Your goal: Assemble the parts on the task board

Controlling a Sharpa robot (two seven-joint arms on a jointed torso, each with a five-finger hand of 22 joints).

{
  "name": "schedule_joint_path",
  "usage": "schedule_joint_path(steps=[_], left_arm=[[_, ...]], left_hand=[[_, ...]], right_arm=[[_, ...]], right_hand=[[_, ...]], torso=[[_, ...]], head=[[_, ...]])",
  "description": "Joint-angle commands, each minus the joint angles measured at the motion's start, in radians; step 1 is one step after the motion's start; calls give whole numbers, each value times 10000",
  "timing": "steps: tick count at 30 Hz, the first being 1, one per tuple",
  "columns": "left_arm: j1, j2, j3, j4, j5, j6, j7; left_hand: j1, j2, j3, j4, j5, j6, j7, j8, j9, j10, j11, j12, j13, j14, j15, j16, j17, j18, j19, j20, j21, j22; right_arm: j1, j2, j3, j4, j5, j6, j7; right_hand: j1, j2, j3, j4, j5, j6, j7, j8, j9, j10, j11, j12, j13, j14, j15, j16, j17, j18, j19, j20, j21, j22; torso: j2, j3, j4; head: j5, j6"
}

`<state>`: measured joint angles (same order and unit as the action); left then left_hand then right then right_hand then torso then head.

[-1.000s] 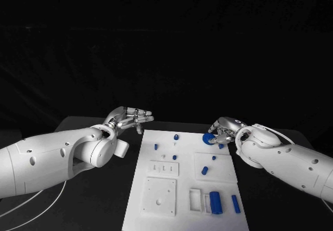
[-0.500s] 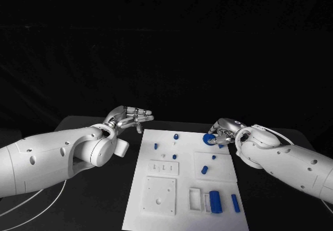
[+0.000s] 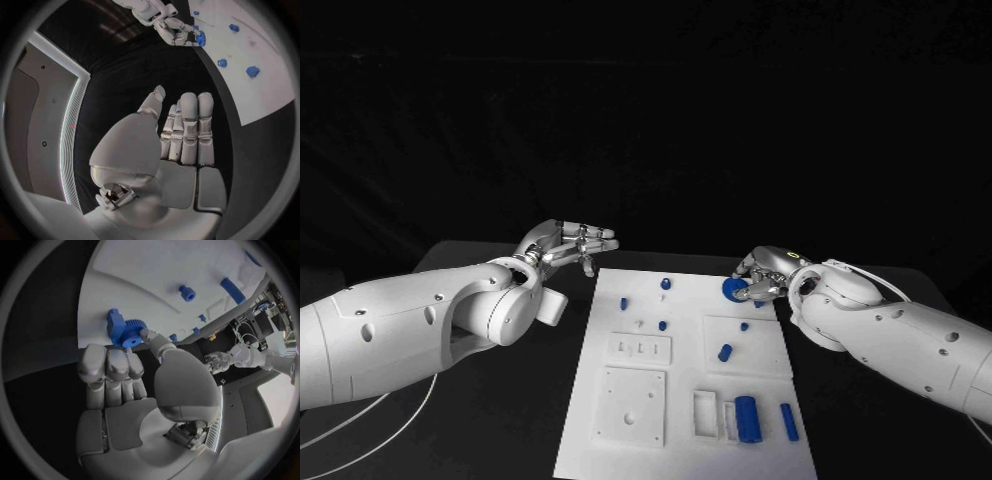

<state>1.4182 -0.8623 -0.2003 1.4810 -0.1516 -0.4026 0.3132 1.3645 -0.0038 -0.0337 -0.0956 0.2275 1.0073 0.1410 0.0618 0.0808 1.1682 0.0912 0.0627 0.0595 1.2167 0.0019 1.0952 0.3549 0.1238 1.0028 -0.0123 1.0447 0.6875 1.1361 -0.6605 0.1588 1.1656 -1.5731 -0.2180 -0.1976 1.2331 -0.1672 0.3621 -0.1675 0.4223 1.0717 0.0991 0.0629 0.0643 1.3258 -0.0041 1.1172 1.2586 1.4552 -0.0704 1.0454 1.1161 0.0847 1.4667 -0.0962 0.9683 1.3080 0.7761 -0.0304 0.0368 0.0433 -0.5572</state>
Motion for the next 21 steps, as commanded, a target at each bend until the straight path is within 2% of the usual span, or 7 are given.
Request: schedule_joint_path(steps=[1, 3, 8, 12, 21], left_arm=[[12, 16, 7, 9, 36, 137, 84], [12, 18, 7, 8, 36, 138, 82], [12, 19, 7, 5, 36, 133, 84], [12, 22, 7, 2, 36, 134, 87], [12, 32, 6, -11, 38, 128, 89]], left_hand=[[-61, 41, -36, -45, -14, -53, -18, 13, -1, -67, 14, -11, 11, 41, 42, 38, 13, 162, -17, 8, -65, 10], [-61, 41, -36, -45, -14, -53, -18, 13, -1, -67, 14, -11, 11, 41, 42, 38, 13, 162, -17, 8, -65, 10], [-61, 41, -36, -45, -14, -53, -18, 13, -1, -67, 14, -11, 11, 41, 42, 38, 13, 162, -17, 8, -65, 10], [-61, 41, -36, -45, -14, -53, -18, 13, -1, -67, 14, -11, 11, 41, 42, 38, 13, 162, -17, 8, -65, 10], [-61, 41, -36, -45, -14, -53, -18, 13, -1, -67, 14, -11, 11, 41, 42, 38, 13, 162, -17, 8, -65, 10]], right_arm=[[-50, -18, -19, 26, -131, -65, 15], [-54, -21, -19, 49, -177, -157, 12], [-59, -7, -19, 131, -319, -375, 4], [-60, 27, -18, 213, -457, -633, 9], [-57, 132, -15, 481, -864, -1206, 14]], right_hand=[[-116, 35, 372, -73, 151, 453, -71, 57, 49, 22, -111, 39, 39, 17, -105, -45, 27, -19, 410, -30, 129, 1208], [-174, 44, 467, -83, 288, 682, -154, 82, 78, 36, -164, 49, 50, 19, -139, -48, 30, -31, 412, -57, 154, 1212], [-231, 90, 505, -95, 337, 984, -236, 64, 104, 44, -218, 23, 51, 18, -185, -82, 23, -69, 410, -111, 207, 1222], [-286, 129, 555, -69, 635, 1214, -296, 63, 122, 70, -263, 18, 62, 21, -219, -103, 22, -100, 422, -148, 287, 1239], [-330, 93, 535, -46, 664, 1278, -319, 45, 114, 104, -279, 28, 82, 30, -237, -99, 37, -116, 438, -173, 392, 1262]], torso=[[-1, -2, 0], [-3, -3, 1], [-2, 2, 6], [2, 2, 4], [-5, -7, 17]], head=[[-25, -23], [-29, -30], [-31, -22], [-23, -25], [-8, 3]])
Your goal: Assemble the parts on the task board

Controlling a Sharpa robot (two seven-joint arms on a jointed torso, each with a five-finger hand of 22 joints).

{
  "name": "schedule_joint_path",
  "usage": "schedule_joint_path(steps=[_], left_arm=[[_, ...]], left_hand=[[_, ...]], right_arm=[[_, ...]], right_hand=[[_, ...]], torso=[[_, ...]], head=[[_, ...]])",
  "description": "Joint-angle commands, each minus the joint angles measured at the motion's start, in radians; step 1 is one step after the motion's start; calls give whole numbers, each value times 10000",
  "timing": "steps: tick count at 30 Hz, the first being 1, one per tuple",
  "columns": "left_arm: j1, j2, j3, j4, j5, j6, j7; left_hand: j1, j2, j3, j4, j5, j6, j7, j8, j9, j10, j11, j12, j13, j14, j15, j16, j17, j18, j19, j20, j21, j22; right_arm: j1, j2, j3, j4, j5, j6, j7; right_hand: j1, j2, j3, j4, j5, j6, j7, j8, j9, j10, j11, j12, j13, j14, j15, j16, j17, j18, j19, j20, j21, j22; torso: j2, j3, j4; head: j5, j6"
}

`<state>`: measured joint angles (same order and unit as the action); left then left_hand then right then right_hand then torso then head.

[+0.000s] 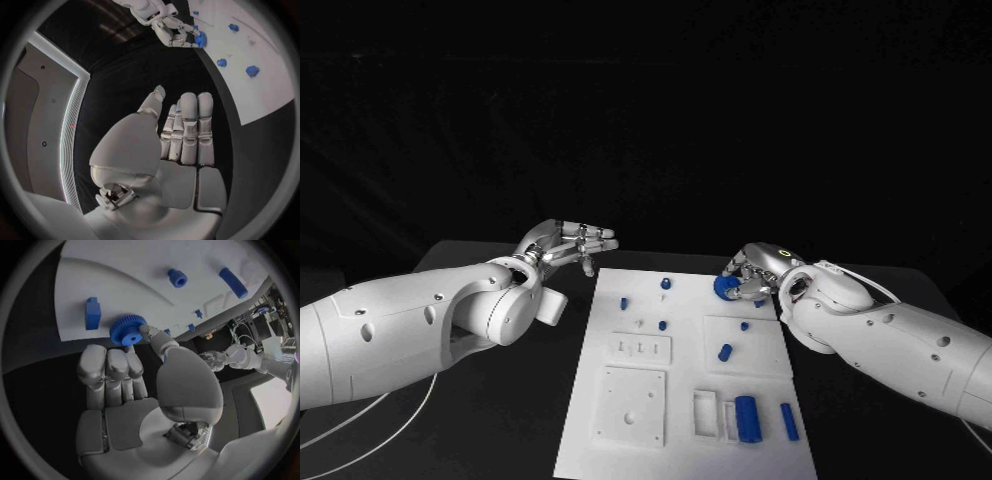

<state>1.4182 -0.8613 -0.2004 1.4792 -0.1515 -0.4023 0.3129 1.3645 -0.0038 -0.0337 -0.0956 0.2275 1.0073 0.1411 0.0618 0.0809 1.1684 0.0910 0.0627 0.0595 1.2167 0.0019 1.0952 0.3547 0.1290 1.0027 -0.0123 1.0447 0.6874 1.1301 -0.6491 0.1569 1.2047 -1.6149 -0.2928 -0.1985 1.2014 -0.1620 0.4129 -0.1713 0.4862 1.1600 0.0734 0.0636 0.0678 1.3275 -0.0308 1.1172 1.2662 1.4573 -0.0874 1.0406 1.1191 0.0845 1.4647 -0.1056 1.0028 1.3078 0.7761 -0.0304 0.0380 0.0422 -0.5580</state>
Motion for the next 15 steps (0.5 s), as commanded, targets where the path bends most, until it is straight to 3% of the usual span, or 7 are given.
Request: schedule_joint_path(steps=[1, 15], left_arm=[[12, 25, 7, 5, 39, 124, 92], [12, 42, 7, 24, 67, 115, 102]], left_hand=[[-44, 61, -36, -43, -15, -59, -16, 11, -3, -71, 17, -8, 12, 49, 41, 35, 10, 109, -18, 9, -96, 17], [-44, 61, -36, -43, -15, -59, -16, 11, -3, -71, 17, -8, 12, 49, 41, 35, 10, 109, -18, 9, -96, 17]], right_arm=[[7, 25, 4, 170, -519, -523, 15], [118, 273, 4, 1240, -992, -753, -119]], right_hand=[[-12, 38, 19, -2, 2, 388, -62, 34, 75, 93, -12, 31, 10, 12, -67, -47, 10, -115, 458, -81, 59, 1266], [5, 8, 32, 22, -85, 372, -56, 31, 55, 98, -9, 1, 7, 16, -65, -48, 17, -117, 465, -76, 129, 1280]], torso=[[-10, -11, 8], [-5, -21, -9]], head=[[6, 10], [36, 59]])
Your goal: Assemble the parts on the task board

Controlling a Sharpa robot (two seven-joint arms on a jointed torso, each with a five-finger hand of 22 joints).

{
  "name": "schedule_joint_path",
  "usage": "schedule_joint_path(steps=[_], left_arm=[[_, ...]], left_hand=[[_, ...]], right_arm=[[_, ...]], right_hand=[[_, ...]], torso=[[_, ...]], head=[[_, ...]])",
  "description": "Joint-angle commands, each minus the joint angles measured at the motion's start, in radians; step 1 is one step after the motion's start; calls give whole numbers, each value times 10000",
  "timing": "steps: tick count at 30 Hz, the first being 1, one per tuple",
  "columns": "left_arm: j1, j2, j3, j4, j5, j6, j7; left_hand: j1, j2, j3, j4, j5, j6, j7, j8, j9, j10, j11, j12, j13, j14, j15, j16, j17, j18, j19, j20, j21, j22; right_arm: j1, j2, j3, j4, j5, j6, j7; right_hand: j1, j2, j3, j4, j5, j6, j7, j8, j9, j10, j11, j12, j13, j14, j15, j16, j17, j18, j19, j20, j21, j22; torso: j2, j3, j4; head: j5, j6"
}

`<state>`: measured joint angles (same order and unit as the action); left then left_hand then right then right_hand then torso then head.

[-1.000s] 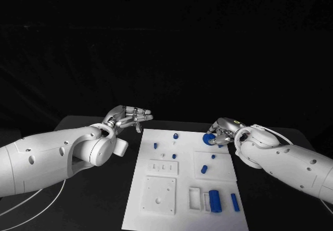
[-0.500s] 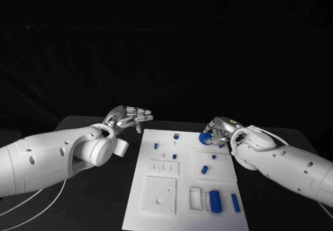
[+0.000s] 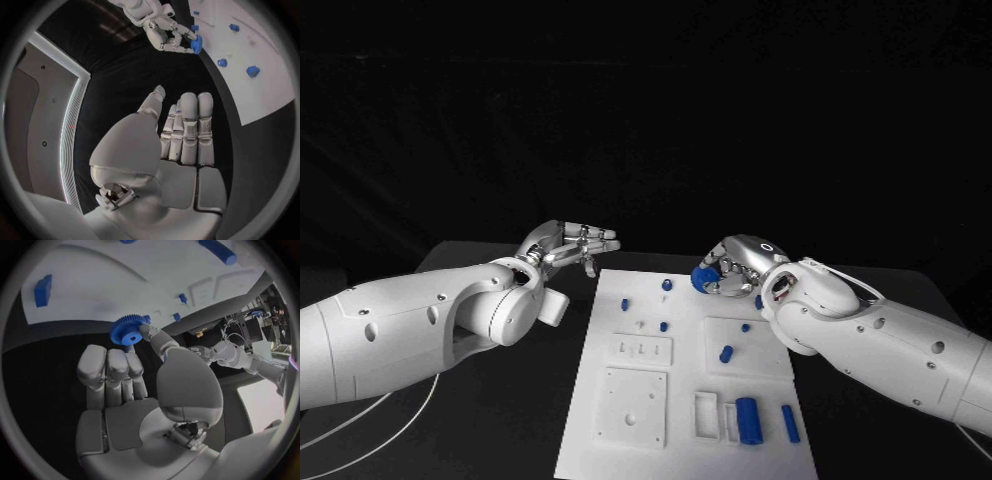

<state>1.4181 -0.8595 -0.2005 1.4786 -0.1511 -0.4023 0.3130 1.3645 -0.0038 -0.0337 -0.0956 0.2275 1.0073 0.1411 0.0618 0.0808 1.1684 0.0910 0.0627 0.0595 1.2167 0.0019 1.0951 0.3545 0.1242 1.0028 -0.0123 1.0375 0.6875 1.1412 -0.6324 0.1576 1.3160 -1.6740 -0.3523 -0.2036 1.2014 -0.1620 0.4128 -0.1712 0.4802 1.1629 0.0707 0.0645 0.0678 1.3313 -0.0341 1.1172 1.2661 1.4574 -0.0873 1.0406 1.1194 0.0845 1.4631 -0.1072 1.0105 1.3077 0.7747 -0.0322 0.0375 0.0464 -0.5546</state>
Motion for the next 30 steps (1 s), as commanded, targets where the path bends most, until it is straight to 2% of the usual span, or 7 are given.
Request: schedule_joint_path(steps=[1, 9, 15, 18, 21, 25, 30], left_arm=[[12, 25, 8, 33, 64, 114, 102], [12, 70, 9, 48, 72, 125, 97], [12, 165, 9, 12, 107, 148, 108], [11, 247, 9, -21, 122, 165, 113], [11, 299, 9, -50, 129, 162, 116], [10, 342, 7, -91, 165, 145, 126], [3, 399, 0, -135, 187, 138, 134]], left_hand=[[-44, 61, -36, -43, -15, -59, -16, 11, -2, -71, 17, -8, 12, 49, 41, 36, 12, 157, -18, 9, -23, 16], [-44, 61, -36, -43, -15, -59, -16, 11, -2, -71, 17, -8, 12, 49, 41, 36, 12, 157, -18, 9, -23, 16], [-51, 72, -49, -26, -17, -55, -17, 14, -1, -71, 17, -7, 12, 53, 41, 36, 12, 155, -3, 8, -49, 25], [-51, 72, -49, -26, -17, -55, -17, 14, -1, -71, 17, -7, 12, 53, 41, 36, 12, 155, -3, 8, -49, 25], [-51, 72, -49, -26, -17, -55, -17, 14, -1, -71, 17, -7, 12, 53, 41, 36, 12, 155, -3, 8, -49, 25], [-51, 72, -49, -26, -17, -55, -17, 14, -1, -71, 17, -7, 12, 53, 41, 36, 12, 155, -3, 8, -49, 25], [-51, 72, -49, -26, -17, -55, -17, 14, -1, -71, 17, -7, 12, 53, 41, 36, 12, 155, -3, 8, -49, 25]], right_arm=[[9, 174, -8, 163, -435, -153, -74], [10, 757, -174, 99, -683, -188, -89], [6, 1024, -301, -74, -795, -174, -78], [1, 1160, -363, -202, -829, -201, -41], [-2, 1282, -488, -311, -842, -242, 14], [-6, 1434, -639, -433, -850, -264, 44], [-9, 1536, -737, -601, -824, -294, 39]], right_hand=[[6, 8, 33, 22, -24, 344, -29, 22, 55, 60, 23, 1, 8, 16, -66, -48, 13, -116, 481, -61, 52, 1281], [6, -4, 55, 33, 9, 257, -4, 15, 37, 52, 38, -11, 11, 13, -58, -56, 10, -114, 476, -57, 51, 1278], [3, -11, 58, 35, 23, 245, -1, 18, 38, 50, 38, -17, 11, 14, -57, -64, 3, -112, 476, -54, 54, 1278], [3, -13, 58, 32, 38, 231, 1, 15, 38, 43, 40, -29, 7, 12, -57, -74, -3, -106, 474, -54, 42, 1274], [-2, -17, 50, 32, 60, 200, 11, 10, 33, 37, 44, -40, 2, 10, -55, -87, -14, -102, 473, -52, 37, 1272], [-5, -12, 49, 31, 61, 170, 19, 14, 31, 38, 50, -40, 4, 12, -51, -86, -13, -99, 472, -48, 29, 1270], [-21, -7, 42, 40, 54, 145, 24, 13, 30, 29, 54, -54, -3, 10, -47, -103, -28, -96, 472, -44, 25, 1268]], torso=[[14, 4, -2], [32, 0, 54], [39, 1, 57], [38, -11, 27], [51, 0, 4], [50, 24, 53], [72, 20, 115]], head=[[-10, 33], [-79, 59], [-51, 67], [-18, 69], [38, 77], [-18, 33], [1, 28]])
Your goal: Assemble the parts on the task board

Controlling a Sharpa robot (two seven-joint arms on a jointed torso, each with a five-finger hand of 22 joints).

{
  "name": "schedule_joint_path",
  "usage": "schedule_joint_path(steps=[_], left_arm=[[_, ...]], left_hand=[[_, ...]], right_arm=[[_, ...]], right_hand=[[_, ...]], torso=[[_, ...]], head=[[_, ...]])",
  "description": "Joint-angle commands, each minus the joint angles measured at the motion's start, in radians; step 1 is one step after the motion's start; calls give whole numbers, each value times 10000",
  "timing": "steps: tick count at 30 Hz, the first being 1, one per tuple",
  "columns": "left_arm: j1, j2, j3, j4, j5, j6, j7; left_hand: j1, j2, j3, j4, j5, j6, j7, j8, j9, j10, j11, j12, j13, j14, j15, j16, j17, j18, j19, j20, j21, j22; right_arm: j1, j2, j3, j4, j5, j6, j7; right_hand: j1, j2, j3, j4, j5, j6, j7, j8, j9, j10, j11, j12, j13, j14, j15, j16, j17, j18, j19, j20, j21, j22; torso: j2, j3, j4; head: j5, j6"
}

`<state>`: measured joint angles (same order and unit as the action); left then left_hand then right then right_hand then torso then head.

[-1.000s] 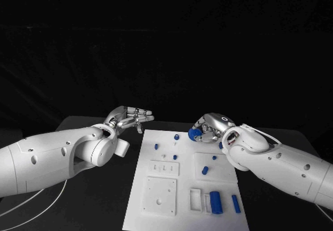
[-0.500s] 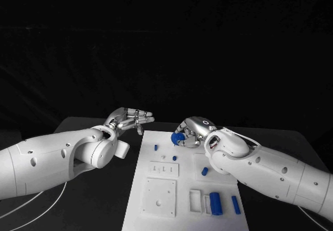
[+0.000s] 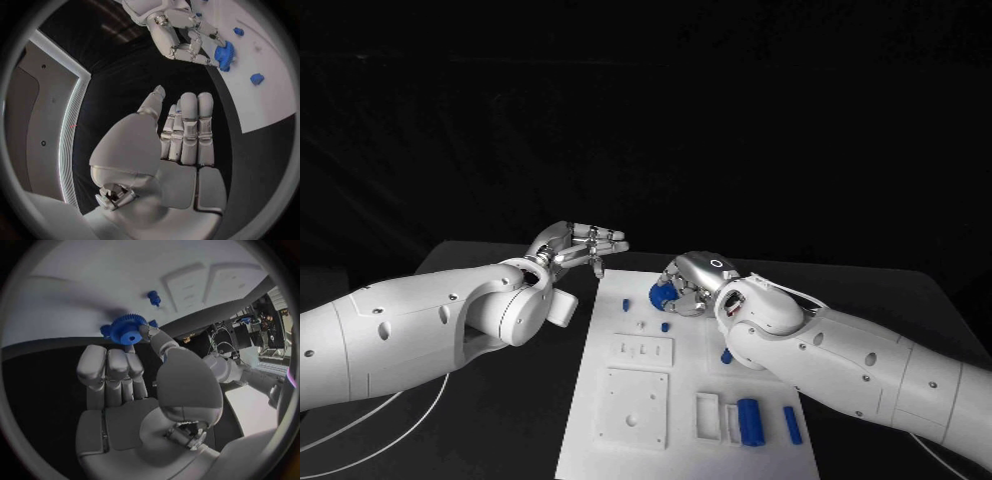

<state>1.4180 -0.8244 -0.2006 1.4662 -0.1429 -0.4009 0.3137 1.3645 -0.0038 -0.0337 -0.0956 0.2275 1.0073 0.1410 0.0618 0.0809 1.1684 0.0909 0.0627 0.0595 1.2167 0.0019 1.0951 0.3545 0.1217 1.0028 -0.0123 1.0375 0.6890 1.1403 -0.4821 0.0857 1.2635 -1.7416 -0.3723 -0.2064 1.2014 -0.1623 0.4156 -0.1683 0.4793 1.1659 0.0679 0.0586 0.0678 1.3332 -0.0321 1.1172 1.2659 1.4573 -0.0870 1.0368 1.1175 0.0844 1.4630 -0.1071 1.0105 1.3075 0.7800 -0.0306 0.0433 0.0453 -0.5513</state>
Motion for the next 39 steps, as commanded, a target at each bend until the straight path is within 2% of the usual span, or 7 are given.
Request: schedule_joint_path(steps=[1, 3, 8, 19, 27, 32, 39], left_arm=[[1, 67, 1, -24, 108, 124, 130], [-3, 103, 0, -41, 111, 127, 132], [-12, 175, -3, -75, 117, 137, 132], [-18, 216, -4, -117, 123, 146, 125], [-18, 209, -4, -109, 124, 140, 116], [-18, 197, -4, -106, 124, 132, 114], [-18, 178, -4, -104, 124, 127, 110]], left_hand=[[-51, 72, -49, -26, -17, -55, -17, 14, -2, -72, 17, -7, 12, 53, 41, 36, 12, 181, -3, 8, -49, 10], [-51, 72, -49, -26, -17, -55, -17, 14, -2, -72, 17, -7, 12, 53, 41, 36, 12, 181, -3, 8, -49, 10], [-54, 86, -41, -36, -2, -54, -19, 10, -4, -70, 15, -11, 10, 49, 39, 38, 12, 179, -2, 6, -59, 27], [-54, 86, -41, -36, -2, -54, -19, 10, -4, -70, 15, -11, 10, 49, 39, 38, 12, 179, -2, 6, -59, 27], [-71, 89, -44, -41, -7, -55, -17, 12, -5, -75, 18, -8, 12, 44, 42, 34, 9, 178, -2, 8, -71, 41], [-71, 89, -44, -41, -7, -55, -17, 12, -5, -75, 18, -8, 12, 44, 42, 34, 9, 178, -2, 8, -71, 41], [-71, 89, -44, -41, -7, -55, -17, 12, -5, -75, 18, -8, 12, 44, 42, 34, 9, 178, -2, 8, -71, 41]], right_arm=[[0, 44, -27, -105, -144, -93, 66], [-1, 62, -41, -152, -138, -70, 62], [-1, 128, -63, -266, -135, -47, 68], [-2, 325, -147, -556, -104, 54, 119], [-3, 374, -205, -645, -71, 157, 139], [-3, 358, -221, -709, -3, 152, 119], [-3, 321, -231, -744, 158, 61, 112]], right_hand=[[-28, -5, 5, 14, 60, 104, 55, 73, 29, 4, 37, -63, -6, 11, -49, -72, -15, -92, 469, -42, 7, 1265], [-32, -8, -5, 15, 72, 99, 55, 75, 30, -4, 38, -77, -14, 8, -48, -81, -22, -90, 467, -42, 2, 1263], [-29, -2, -19, 16, 65, 87, 58, 74, 28, -7, 38, -88, -21, 11, -46, -80, -21, -89, 466, -38, 0, 1263], [-41, -1, -117, 39, -102, -8, 79, 70, 19, -39, 57, -142, -59, 7, -32, -125, -54, -74, 459, -22, -46, 1255], [-69, 1, -339, 156, -456, -288, 143, 53, -23, -100, 104, -257, -152, 2, 3, -185, -95, -55, 454, 9, -123, 1239], [-53, -2, -1053, 505, -800, -860, 272, 66, -31, -185, 202, -398, -305, 7, 74, -228, -129, -11, 473, 85, -197, 1229], [-287, 18, -1602, 1185, -804, -1025, 287, 69, -33, -187, 227, -383, -375, 13, 98, -205, -124, 9, 509, 109, -209, 1236]], torso=[[23, 1, 63], [35, 0, 66], [40, 1, 3], [58, 20, 94], [42, 19, 62], [37, 14, 63], [36, 23, 60]], head=[[3, 6], [7, 10], [22, -9], [0, -28], [24, -72], [21, -86], [8, -81]])
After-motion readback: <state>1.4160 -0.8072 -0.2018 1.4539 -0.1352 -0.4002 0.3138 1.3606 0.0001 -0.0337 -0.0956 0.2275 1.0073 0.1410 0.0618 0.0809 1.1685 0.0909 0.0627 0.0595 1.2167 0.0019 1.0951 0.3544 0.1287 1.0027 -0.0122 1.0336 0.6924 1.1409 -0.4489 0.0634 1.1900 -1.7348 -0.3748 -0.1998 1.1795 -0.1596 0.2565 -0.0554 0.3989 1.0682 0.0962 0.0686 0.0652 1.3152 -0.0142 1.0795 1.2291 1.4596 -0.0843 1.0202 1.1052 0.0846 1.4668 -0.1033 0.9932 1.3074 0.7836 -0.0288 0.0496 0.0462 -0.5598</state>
